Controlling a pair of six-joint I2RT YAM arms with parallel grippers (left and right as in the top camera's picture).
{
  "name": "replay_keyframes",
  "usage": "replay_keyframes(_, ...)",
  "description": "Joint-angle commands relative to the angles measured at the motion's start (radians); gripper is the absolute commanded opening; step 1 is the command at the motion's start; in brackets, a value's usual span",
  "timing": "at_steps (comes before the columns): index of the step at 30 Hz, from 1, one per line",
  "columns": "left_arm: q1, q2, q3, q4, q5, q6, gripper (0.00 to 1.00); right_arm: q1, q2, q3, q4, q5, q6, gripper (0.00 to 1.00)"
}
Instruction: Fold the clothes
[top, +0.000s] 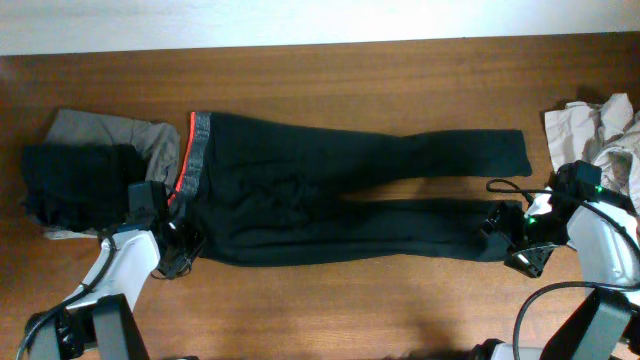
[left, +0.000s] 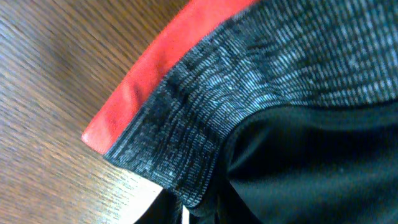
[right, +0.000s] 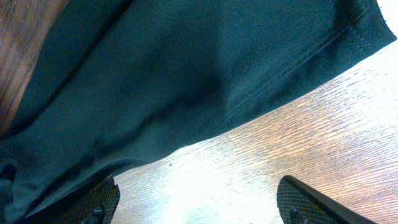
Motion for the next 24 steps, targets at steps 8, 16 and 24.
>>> replay_keyframes(8, -0.005, -0.071, -0.034, -0.136, 0.008, 0.070, 0.15, -0.064, -0.006, -0.008, 0.001, 0.011, -0.006, 0.87)
replay_keyframes(16, -0.005, -0.176, -0.031, -0.155, -0.002, 0.076, 0.16, -0.195, -0.006, -0.020, -0.015, 0.011, -0.006, 0.91)
replay_keyframes(24, -0.005, -0.185, -0.031, -0.155, -0.006, 0.099, 0.16, -0.277, 0.002, -0.171, 0.185, 0.011, 0.055, 0.91)
